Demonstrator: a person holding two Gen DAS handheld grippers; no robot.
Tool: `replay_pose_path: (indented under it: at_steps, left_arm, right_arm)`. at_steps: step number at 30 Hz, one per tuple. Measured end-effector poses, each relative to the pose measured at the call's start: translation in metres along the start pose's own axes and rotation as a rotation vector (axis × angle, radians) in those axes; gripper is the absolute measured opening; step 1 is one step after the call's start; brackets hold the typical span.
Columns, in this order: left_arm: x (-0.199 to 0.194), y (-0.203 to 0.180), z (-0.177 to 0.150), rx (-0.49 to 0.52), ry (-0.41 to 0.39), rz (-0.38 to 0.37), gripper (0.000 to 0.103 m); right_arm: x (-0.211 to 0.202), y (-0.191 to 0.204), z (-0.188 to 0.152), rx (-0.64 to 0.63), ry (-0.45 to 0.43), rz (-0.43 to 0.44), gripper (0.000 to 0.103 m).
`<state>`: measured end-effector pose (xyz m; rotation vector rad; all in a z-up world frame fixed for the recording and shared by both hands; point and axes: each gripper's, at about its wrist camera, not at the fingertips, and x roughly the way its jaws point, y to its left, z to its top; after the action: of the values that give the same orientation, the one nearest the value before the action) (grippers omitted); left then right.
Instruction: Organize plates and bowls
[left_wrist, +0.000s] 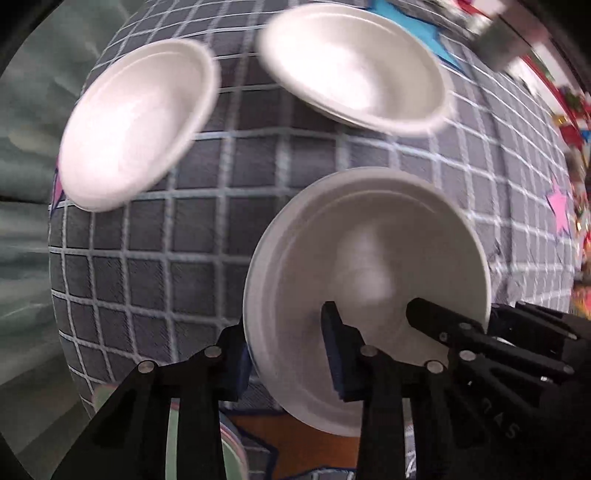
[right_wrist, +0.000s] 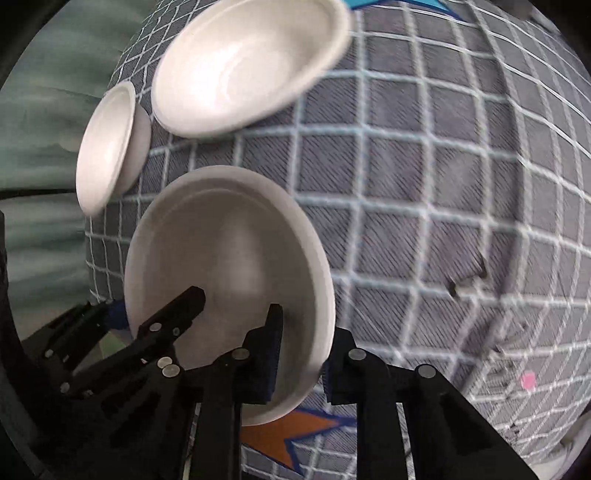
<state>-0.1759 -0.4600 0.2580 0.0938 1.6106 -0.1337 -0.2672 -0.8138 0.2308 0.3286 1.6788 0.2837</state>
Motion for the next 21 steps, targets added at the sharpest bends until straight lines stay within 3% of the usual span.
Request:
replay_pose_path:
  at_steps: [5,10,14,19,21]
  left_arm:
    - [-0.005,-0.047,-0.026,0.074,0.006,-0.013,0.037]
    - [-0.002,-0.104,-0.066,0.211,0.028,-0.021,0.037]
    - [0.010,-0.138,-0.111,0.312,0.052,-0.029,0.037]
    - [0.022,-0.174,-0.164,0.411,0.072,-0.023,0.037]
    - [0.027,-0.182,-0.190,0.432,0.071,-0.009,0.044]
  right_arm:
    - [-0.007,-0.034,-0.050,0.051,0.002,-0.005,0.021]
    - [-0.003,-0.070,-0.129,0.098,0.006,-0.033,0.022]
    - [0.002,-0.089,-0.170,0.154,0.029,-0.044,0.022]
    - [0.010,-0.096,-0.195,0.151,0.041,-0.061,0.022]
    - [0.011,-0.100,-0.202,0.145,0.045,-0.071,0.022]
